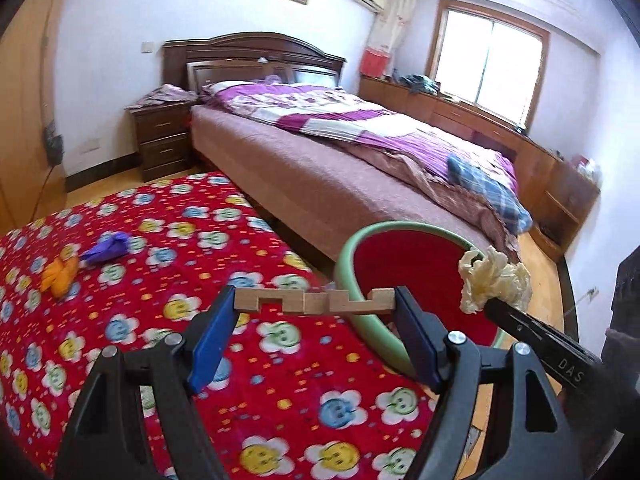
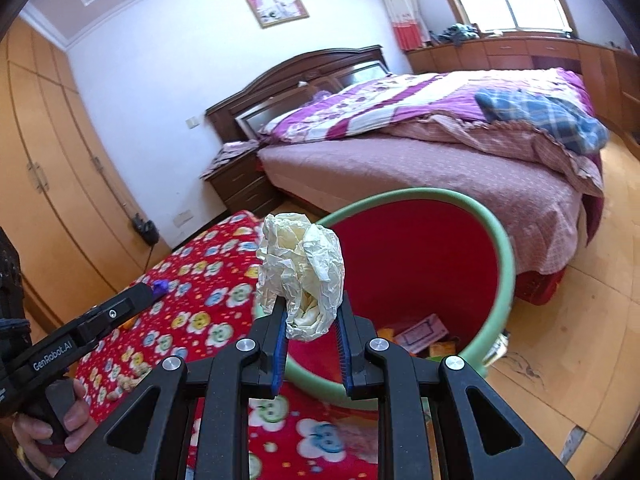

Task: Collect trash
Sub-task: 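Carry the white bag over the bucket with the right tool while the left tool carries the wooden piece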

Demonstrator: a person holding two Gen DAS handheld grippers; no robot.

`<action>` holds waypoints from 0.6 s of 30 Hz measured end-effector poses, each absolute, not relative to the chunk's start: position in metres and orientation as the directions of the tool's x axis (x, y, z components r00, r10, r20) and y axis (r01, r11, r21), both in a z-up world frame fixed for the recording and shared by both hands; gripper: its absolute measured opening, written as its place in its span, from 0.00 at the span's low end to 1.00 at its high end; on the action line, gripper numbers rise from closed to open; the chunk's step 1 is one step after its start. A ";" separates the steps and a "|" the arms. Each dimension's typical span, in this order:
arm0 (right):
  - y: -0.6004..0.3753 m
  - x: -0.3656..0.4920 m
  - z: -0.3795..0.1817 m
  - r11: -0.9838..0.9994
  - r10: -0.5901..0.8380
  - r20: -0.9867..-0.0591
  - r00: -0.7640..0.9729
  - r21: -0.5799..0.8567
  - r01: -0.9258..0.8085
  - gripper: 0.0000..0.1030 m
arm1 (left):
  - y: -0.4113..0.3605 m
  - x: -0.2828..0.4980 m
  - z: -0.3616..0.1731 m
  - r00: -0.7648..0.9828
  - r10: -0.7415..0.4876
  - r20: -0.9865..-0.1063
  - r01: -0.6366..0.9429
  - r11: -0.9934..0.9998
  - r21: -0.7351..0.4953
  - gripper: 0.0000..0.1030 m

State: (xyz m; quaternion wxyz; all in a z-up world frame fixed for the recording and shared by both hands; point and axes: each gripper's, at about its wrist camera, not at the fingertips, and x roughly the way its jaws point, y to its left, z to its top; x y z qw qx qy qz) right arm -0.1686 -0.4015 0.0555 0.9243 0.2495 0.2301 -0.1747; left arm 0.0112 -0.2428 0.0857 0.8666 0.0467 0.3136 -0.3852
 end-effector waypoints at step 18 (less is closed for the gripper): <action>-0.445 -0.184 0.024 0.729 -0.275 -0.570 0.774 0.402 0.555 0.22 | -0.316 0.010 0.042 0.395 -0.663 -0.636 0.795 0.594 -0.125 0.75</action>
